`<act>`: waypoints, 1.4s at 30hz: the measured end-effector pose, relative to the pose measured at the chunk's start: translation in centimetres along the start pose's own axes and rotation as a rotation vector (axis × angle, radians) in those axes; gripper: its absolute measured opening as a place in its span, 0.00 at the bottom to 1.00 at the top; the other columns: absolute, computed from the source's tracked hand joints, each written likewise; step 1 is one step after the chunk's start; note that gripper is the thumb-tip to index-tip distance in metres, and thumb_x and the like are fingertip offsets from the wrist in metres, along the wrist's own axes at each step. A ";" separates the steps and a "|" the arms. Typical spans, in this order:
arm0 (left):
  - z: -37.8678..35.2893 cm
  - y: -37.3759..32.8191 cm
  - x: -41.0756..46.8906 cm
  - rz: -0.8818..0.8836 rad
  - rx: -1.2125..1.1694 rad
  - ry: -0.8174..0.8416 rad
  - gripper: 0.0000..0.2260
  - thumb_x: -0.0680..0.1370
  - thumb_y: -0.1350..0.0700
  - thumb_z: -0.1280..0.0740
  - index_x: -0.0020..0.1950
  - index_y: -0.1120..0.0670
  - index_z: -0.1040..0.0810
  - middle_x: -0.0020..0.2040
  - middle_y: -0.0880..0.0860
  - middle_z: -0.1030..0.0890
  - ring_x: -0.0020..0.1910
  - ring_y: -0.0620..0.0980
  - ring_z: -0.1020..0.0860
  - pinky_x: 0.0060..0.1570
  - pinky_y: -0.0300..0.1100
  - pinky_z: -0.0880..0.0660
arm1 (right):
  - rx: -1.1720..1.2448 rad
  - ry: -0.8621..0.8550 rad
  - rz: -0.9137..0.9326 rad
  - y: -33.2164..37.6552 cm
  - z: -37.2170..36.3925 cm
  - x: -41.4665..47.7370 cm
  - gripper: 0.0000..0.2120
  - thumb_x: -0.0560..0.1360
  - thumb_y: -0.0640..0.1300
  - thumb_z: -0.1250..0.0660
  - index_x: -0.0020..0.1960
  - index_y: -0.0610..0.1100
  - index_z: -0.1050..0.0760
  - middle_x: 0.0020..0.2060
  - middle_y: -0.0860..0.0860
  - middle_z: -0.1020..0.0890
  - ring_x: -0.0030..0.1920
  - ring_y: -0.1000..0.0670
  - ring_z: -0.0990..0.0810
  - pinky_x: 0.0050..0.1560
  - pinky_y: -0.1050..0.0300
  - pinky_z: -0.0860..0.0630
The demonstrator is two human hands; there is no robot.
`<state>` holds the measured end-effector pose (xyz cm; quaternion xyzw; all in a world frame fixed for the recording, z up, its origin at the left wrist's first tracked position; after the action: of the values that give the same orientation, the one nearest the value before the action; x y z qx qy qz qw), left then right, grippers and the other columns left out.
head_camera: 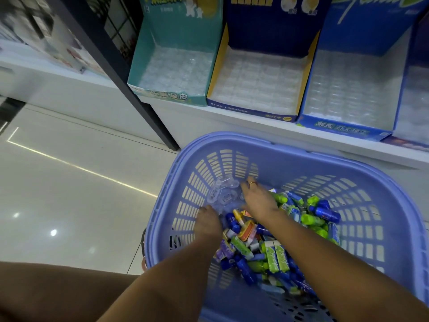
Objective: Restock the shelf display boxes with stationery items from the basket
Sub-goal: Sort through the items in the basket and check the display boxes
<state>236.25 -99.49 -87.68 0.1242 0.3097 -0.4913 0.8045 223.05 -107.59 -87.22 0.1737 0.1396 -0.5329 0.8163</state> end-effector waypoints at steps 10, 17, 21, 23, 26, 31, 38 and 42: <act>1.0 -0.8 0.7 -0.010 0.042 0.086 0.14 0.80 0.53 0.39 0.60 0.62 0.27 0.58 0.58 0.21 0.57 0.53 0.22 0.54 0.42 0.25 | -0.092 -0.017 0.037 0.2 0.6 0.5 0.23 0.75 0.43 0.35 0.68 0.43 0.36 0.61 0.42 0.25 0.63 0.43 0.30 0.62 0.50 0.33; 8.5 -3.1 -2.8 -0.137 -0.412 0.055 0.10 0.75 0.57 0.33 0.36 0.56 0.30 0.31 0.54 0.29 0.29 0.50 0.30 0.30 0.41 0.35 | 0.866 0.063 -0.088 -2.1 7.2 -4.2 0.18 0.67 0.53 0.25 0.54 0.52 0.24 0.54 0.52 0.23 0.51 0.54 0.25 0.45 0.61 0.28; 13.0 -6.6 -7.9 -0.328 -0.896 0.191 0.10 0.75 0.59 0.30 0.51 0.64 0.21 0.37 0.57 0.24 0.36 0.51 0.26 0.39 0.43 0.27 | 1.220 0.121 0.048 -1.9 14.4 -8.9 0.17 0.70 0.55 0.31 0.51 0.44 0.24 0.48 0.40 0.19 0.43 0.49 0.21 0.42 0.55 0.23; 15.2 -8.9 -10.6 -0.430 -1.048 0.259 0.09 0.75 0.61 0.31 0.55 0.62 0.21 0.43 0.57 0.21 0.40 0.53 0.22 0.43 0.44 0.23 | 1.379 0.054 0.148 -2.4 18.6 -11.9 0.14 0.72 0.53 0.35 0.48 0.43 0.23 0.44 0.40 0.18 0.39 0.51 0.20 0.38 0.61 0.23; 18.5 -12.9 -14.1 -0.586 -1.216 0.324 0.10 0.76 0.65 0.34 0.55 0.56 0.23 0.48 0.55 0.18 0.39 0.50 0.18 0.41 0.40 0.20 | 1.420 -0.226 0.168 -5.7 24.0 -16.1 0.13 0.71 0.52 0.37 0.45 0.43 0.22 0.40 0.47 0.18 0.38 0.55 0.23 0.40 0.68 0.27; 21.4 -20.7 -18.3 -0.760 -1.288 0.408 0.08 0.78 0.65 0.37 0.54 0.54 0.23 0.49 0.53 0.20 0.35 0.43 0.22 0.35 0.34 0.25 | 1.574 -0.827 -0.028 -16.2 28.3 -21.8 0.06 0.71 0.44 0.32 0.47 0.44 0.22 0.36 0.47 0.17 0.31 0.56 0.23 0.33 0.66 0.26; 20.1 -30.9 -22.4 -0.849 -1.228 0.531 0.10 0.81 0.55 0.42 0.49 0.52 0.20 0.39 0.47 0.18 0.33 0.44 0.25 0.32 0.33 0.27 | 1.299 -1.418 -0.549 -32.6 27.7 -31.3 0.18 0.67 0.48 0.26 0.52 0.39 0.20 0.43 0.45 0.16 0.42 0.49 0.19 0.48 0.56 0.22; 18.2 -35.6 -23.8 -0.910 -1.060 0.532 0.08 0.80 0.62 0.39 0.51 0.52 0.22 0.45 0.52 0.22 0.38 0.45 0.25 0.38 0.33 0.26 | 0.939 -1.341 -0.872 -38.5 28.4 -31.6 0.15 0.69 0.51 0.29 0.47 0.40 0.17 0.39 0.45 0.16 0.35 0.52 0.23 0.33 0.63 0.30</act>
<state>204.50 -108.95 -55.03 -0.3059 0.7099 -0.5141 0.3718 176.44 -108.19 -53.77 0.0739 -0.5389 -0.7837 0.2999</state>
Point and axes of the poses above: each hand's wrist, its own x-axis towards the middle knuckle, its own z-axis out of the back of the hand, y = z × x, the point moved 10 cm from there along x, towards the middle knuckle
